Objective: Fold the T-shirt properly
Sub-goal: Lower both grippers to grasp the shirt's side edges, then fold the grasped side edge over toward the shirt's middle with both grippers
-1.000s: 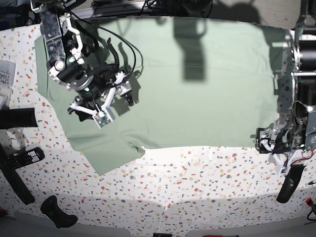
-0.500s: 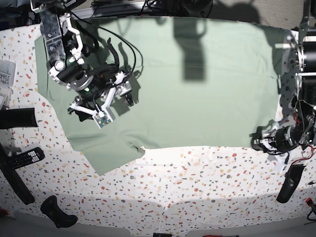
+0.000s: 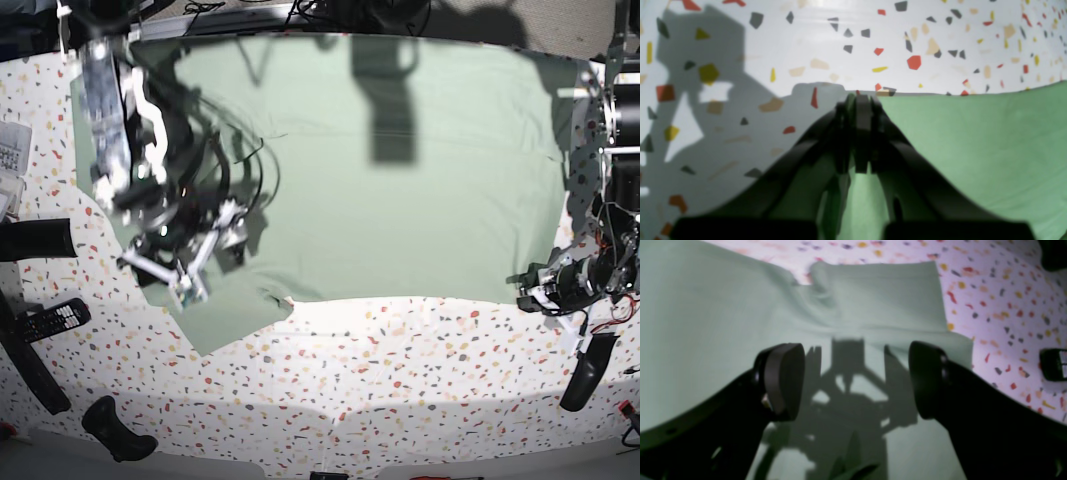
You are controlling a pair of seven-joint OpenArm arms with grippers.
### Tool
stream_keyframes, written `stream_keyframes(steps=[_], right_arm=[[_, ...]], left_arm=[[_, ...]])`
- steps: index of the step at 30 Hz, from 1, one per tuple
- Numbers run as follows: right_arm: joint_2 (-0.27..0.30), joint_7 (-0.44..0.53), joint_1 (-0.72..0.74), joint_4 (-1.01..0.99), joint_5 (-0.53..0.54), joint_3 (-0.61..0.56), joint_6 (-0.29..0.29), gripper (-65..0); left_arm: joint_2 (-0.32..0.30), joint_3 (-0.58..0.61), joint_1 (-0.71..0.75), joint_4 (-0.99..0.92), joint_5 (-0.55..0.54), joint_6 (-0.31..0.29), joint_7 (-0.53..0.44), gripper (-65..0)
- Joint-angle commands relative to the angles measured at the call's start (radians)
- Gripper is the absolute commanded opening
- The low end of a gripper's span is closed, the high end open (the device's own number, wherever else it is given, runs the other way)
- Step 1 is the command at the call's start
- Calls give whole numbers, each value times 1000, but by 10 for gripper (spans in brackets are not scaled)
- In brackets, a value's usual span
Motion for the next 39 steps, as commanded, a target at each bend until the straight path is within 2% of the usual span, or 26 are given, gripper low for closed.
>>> stream_keyframes(steps=[1, 11, 19, 21, 23, 26, 30, 35, 39], right_arm=[[9, 12, 53, -26, -5, 9, -3, -186], [11, -15, 406, -494, 60, 9, 46, -186], [10, 68, 631, -925, 75, 9, 122, -186], [6, 97, 671, -1037, 94, 9, 188, -186], [-4, 142, 697, -1125, 77, 9, 228, -186], [-24, 211, 707, -1205, 47, 9, 237, -186], [-53, 228, 701, -1238, 43, 9, 261, -195], [-84, 227, 699, -1238, 21, 9, 263, -318], [-87, 232, 702, -1238, 21, 9, 258, -531]], left_arm=[[-15, -5, -35, 13, -14, -7, -18, -650], [-14, -5, -35, 13, -14, -7, -3, -650], [-14, -5, -35, 13, -14, -7, -3, -650], [-14, -5, -35, 13, -14, -7, -3, -650], [-14, -5, -35, 13, -14, -7, -3, -650], [-14, -5, -35, 13, -14, -8, -3, -650], [-14, -5, -35, 13, -14, -7, -3, -650], [-15, -5, -35, 13, -14, -7, 5, -650], [-15, -5, -35, 13, -14, -7, 12, -650]])
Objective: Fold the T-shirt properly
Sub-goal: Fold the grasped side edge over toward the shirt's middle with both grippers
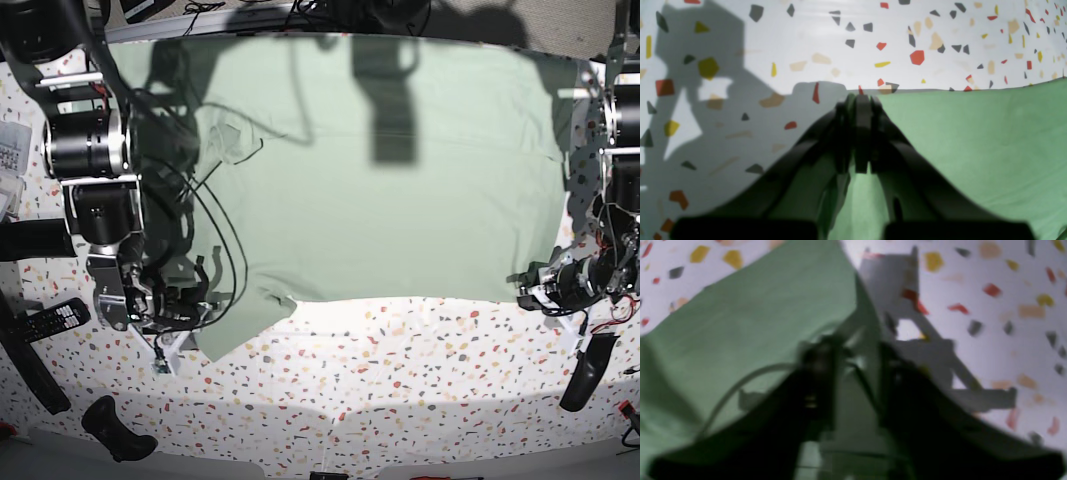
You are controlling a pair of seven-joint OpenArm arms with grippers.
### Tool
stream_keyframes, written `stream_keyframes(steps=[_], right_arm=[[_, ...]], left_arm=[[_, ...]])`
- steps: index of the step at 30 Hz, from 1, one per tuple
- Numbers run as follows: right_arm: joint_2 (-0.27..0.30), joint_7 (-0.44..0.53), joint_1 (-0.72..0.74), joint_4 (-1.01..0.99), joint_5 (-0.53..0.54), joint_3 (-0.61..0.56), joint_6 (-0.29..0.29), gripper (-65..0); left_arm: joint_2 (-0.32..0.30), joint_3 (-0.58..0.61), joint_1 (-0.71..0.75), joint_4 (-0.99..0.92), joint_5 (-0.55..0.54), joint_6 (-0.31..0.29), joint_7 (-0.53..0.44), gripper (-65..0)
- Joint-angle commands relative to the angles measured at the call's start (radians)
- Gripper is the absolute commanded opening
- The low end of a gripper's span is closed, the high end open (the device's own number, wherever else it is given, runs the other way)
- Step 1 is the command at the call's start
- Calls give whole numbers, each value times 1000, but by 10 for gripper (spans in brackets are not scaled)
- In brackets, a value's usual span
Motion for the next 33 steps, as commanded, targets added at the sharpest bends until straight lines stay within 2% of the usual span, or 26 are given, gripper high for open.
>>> stream_keyframes(steps=[1, 2, 7, 11, 13, 19, 25, 27, 30, 33], right_arm=[[8, 2, 32, 10, -2, 2, -8, -596], [9, 5, 35, 10, -2, 2, -11, -650], [10, 34, 55, 10, -55, 2, -15, -650], [11, 34, 93, 10, -81, 2, -56, -650], [11, 30, 117, 10, -80, 2, -58, -650], [11, -27, 200, 10, -80, 2, -58, -650], [11, -73, 226, 11, -80, 2, -52, -650], [11, -75, 223, 11, -80, 2, -21, -650], [13, -72, 214, 24, -80, 2, 79, -650], [20, -78, 177, 85, -80, 2, 98, -650]], left_arm=[[-14, -5, -34, 13, -16, -7, -12, -650], [-14, -5, -34, 13, -16, -6, -11, -650], [-14, -5, -36, 13, -16, -6, -3, -650], [-14, -5, -37, 13, -16, -6, -30, -650], [-14, -5, -41, 13, -16, -6, -37, -650], [-14, -5, -102, 13, -16, -6, -34, -650], [-14, -5, -147, 14, -16, -6, 19, -650], [-14, -5, -143, 14, -16, -6, 23, -650], [-14, -5, -124, 14, -16, -7, 25, -650], [-15, -5, -105, 16, -16, -6, 26, -650]])
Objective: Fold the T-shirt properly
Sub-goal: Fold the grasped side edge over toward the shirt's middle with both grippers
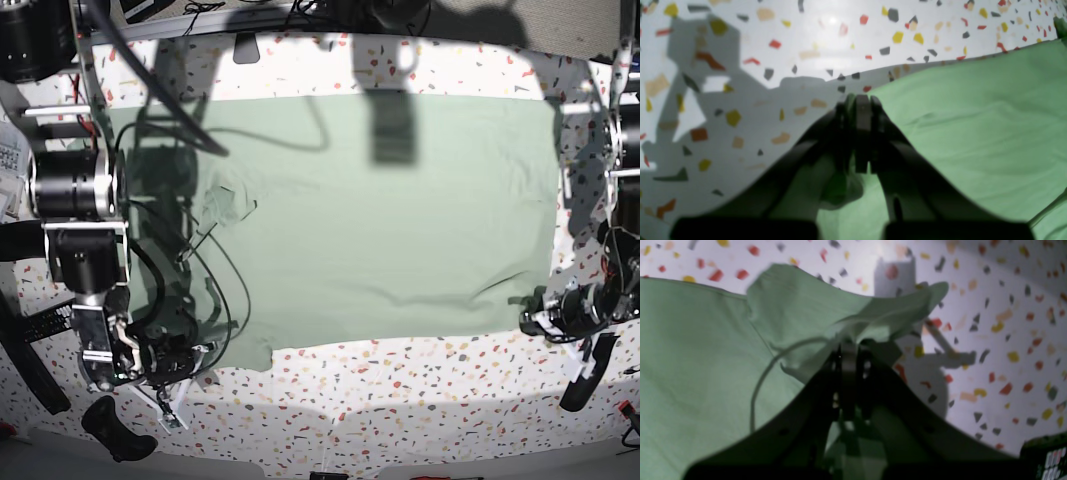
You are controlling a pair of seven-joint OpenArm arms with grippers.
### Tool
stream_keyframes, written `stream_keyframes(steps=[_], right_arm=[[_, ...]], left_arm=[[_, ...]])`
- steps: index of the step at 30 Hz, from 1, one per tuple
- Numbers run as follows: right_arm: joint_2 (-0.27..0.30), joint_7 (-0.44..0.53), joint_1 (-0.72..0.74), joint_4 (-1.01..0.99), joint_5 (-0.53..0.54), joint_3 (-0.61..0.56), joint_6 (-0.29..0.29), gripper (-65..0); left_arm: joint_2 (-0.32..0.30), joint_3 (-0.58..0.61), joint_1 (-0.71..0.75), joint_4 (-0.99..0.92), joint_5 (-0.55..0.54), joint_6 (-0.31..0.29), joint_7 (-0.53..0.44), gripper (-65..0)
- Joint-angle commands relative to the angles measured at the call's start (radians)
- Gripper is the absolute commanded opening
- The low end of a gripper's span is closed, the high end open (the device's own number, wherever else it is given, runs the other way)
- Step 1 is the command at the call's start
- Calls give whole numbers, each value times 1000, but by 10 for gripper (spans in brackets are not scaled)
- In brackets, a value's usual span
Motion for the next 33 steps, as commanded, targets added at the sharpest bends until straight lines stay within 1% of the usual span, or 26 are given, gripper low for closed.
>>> stream_keyframes(steps=[1, 3, 5, 9, 10, 14, 17, 20, 23, 27, 31, 33], right_arm=[[14, 6, 21, 43, 15, 3, 13, -650], [28, -15, -27, 112, 23, 3, 15, -650], [45, -32, -83, 192, 23, 3, 15, -650], [84, -63, -206, 363, 26, 3, 14, -650], [95, -72, -236, 406, 26, 3, 14, -650], [125, -114, -345, 568, 26, 3, 14, -650], [143, -132, -415, 686, 26, 3, 14, -650], [156, -172, -469, 791, 25, 3, 13, -650], [166, -201, -515, 880, 22, 3, 13, -650], [179, -232, -574, 993, 22, 8, 10, -650], [180, -267, -628, 1096, 22, 60, 10, -650], [180, -278, -651, 1131, 22, 102, 10, -650]], left_arm=[[-16, -5, -26, 23, -16, -7, -18, -650], [-20, -5, -1, 58, -16, -7, -3, -650], [-25, -5, 39, 121, -16, -7, 32, -650], [-38, -5, 158, 307, -16, -5, 43, -650], [-42, -5, 188, 359, -16, 3, 46, -650], [-64, -5, 296, 569, -10, 52, 87, -650], [-82, -5, 356, 709, 40, 107, 90, -650], [-98, -5, 393, 813, 95, 161, 91, -650], [-108, -5, 420, 866, 120, 183, 94, -650], [-108, -5, 450, 880, 121, 182, 101, -650], [-109, -5, 473, 880, 184, 182, 101, -650], [-109, -5, 475, 880, 194, 182, 102, -650]])
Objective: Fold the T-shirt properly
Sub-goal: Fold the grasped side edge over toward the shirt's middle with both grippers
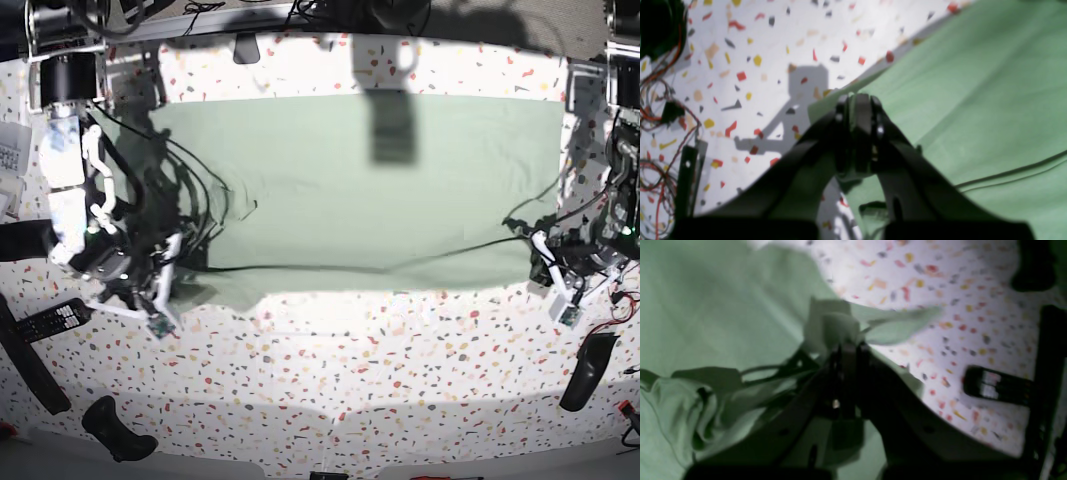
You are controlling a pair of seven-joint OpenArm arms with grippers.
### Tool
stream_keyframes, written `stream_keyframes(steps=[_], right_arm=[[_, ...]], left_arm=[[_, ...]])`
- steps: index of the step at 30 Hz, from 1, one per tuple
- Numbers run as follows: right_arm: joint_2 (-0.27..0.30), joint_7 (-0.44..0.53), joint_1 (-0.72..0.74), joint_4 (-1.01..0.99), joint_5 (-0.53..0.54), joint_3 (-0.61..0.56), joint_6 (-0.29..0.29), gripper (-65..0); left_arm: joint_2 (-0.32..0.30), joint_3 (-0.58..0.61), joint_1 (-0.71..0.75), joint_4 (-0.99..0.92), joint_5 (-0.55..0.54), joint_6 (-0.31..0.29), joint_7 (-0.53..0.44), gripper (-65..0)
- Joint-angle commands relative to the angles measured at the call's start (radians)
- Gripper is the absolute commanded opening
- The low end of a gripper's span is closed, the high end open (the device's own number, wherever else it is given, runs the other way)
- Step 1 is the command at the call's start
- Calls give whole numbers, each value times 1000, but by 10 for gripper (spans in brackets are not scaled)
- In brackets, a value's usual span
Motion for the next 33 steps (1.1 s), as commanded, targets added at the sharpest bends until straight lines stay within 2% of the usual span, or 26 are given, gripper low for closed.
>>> stream_keyframes(steps=[1, 6, 17, 24, 33], right_arm=[[14, 8, 10, 29, 3, 31, -3, -650], [14, 8, -50, 37, 7, 115, -2, -650], [11, 21, -194, 37, 6, 120, -3, -650], [11, 19, -206, 37, 6, 120, -3, -650], [10, -51, -206, 37, 7, 120, -3, -650]], left_arm=[[-18, -7, -25, 18, -6, 1, -16, -650], [-17, -7, -24, 18, -7, 1, 9, -650], [-17, -7, -24, 18, -14, 0, 98, -650], [-17, -7, -24, 18, -139, -92, 149, -650], [-17, -7, -25, 18, -164, -98, 238, -650]])
